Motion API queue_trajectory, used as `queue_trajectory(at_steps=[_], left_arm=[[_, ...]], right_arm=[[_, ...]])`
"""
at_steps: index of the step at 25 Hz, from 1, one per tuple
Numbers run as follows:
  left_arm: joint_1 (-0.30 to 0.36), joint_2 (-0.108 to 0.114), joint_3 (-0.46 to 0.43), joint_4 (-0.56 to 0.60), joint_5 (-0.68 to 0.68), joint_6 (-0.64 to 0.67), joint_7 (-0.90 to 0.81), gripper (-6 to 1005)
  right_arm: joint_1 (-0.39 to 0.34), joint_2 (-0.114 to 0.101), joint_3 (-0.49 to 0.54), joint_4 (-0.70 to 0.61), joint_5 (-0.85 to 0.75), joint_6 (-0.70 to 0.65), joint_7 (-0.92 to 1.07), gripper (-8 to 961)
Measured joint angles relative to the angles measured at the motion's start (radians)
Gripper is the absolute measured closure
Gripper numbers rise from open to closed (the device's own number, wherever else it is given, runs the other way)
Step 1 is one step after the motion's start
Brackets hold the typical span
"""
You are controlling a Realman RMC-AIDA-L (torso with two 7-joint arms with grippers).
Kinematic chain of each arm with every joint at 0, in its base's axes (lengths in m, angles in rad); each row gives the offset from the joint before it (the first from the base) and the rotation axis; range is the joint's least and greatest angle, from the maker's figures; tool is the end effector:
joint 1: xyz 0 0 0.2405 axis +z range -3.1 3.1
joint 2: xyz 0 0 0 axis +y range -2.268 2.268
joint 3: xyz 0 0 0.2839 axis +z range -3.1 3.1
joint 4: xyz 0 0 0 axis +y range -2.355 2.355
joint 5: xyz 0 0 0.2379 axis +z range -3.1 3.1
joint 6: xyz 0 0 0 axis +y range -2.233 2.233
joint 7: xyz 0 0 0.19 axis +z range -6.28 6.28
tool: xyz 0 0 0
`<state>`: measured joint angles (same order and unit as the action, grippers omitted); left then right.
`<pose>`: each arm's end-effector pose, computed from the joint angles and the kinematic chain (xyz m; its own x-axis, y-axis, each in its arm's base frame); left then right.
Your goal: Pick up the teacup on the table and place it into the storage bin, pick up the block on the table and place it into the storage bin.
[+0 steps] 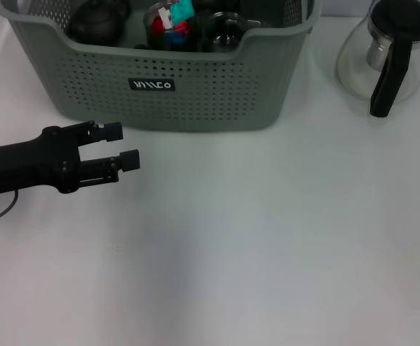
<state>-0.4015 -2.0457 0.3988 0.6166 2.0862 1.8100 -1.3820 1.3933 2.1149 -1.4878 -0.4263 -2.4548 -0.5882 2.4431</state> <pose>-0.3290 0.3162 -0.0102 0.6260 0.4374 0.6456 0.5995 -0.7994 -0.0397 0.0038 0.5577 -0.1612 0.9829 -0.1835 0.0165 -0.1345 -0.7758 -0.6164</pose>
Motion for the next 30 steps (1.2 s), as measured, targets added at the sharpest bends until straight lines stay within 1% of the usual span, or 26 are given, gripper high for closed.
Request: queue_trajectory(at_steps=[4,22,28,30], left_arm=[[-0.002,-0.001,0.0,0.0,0.0,0.0,0.0,220],[-0.002,-0.001,-0.002,0.0,0.0,-0.002,0.0,220],[-0.001,-0.001,-0.002,0.0,0.0,-0.002,-0.001,219],[0.0,-0.001,-0.002,0.0,0.0,-0.002,-0.001,219]], right_arm=[[0.0,0.001,-0.032,0.023,0.08,0.029,-0.045,750],[-0.001,-0.002,-0.043,0.027,0.088,0.045,-0.065,741],[-0.002,-0.003,-0.045,0.02,0.087,0.046,-0.067,549],[-0.002,-0.003,-0.045,0.018,0.087,0.047,-0.064,507]])
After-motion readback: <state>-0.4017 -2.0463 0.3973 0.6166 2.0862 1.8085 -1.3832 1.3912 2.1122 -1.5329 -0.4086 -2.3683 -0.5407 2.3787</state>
